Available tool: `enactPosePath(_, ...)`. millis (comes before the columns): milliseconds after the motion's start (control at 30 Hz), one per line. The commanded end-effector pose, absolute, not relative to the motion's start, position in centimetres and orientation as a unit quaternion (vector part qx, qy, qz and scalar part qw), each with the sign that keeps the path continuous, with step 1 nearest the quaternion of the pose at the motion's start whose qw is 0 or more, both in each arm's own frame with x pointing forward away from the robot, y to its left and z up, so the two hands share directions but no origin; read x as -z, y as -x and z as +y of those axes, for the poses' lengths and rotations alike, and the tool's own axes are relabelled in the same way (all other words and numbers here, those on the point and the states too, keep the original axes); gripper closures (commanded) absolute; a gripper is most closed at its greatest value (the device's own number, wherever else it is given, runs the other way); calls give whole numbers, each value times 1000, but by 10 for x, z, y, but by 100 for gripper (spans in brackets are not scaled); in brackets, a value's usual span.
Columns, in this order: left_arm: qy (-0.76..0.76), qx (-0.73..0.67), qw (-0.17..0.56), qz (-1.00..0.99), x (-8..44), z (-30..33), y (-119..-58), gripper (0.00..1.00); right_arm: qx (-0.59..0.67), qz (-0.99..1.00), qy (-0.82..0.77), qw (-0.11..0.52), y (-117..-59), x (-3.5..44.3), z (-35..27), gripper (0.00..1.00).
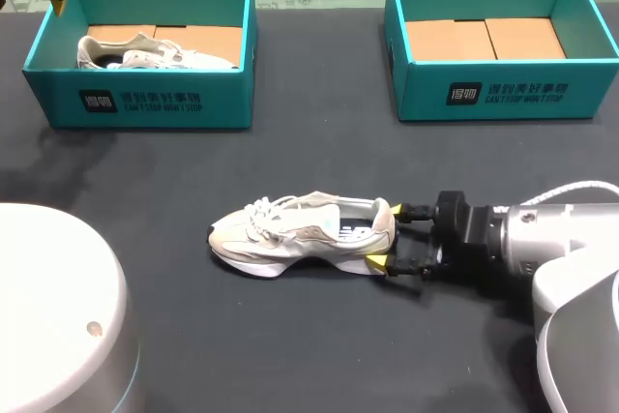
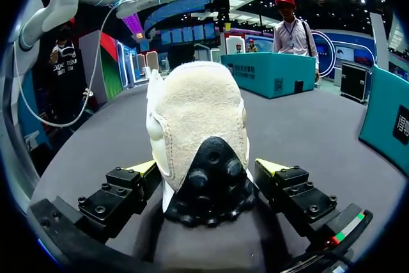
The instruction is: Take the shoe out of the shoebox, open the shoe tongue, remove and reinsert the insole, then place the shoe into the shoebox
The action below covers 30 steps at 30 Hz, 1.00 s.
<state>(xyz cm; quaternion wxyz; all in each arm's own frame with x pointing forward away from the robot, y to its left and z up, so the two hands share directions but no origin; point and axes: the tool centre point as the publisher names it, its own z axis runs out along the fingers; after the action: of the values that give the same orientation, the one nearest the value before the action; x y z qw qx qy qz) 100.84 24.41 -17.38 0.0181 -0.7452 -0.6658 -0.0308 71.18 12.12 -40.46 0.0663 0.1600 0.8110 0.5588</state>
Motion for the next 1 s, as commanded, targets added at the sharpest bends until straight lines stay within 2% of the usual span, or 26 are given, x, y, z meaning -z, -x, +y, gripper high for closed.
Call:
enactPosePath(33, 745, 31, 18, -666, 174, 244, -1008, 0, -558, 813, -156, 64, -714, 405, 126, 0)
enactPosePath(433, 745, 31, 18, -666, 174, 244, -1008, 0, -568, 808, -141, 70, -720, 408, 112, 0)
enactPosePath(1000, 745, 31, 18, -666, 174, 244, -1008, 0, -566, 817, -101, 38, -721, 399, 112, 0)
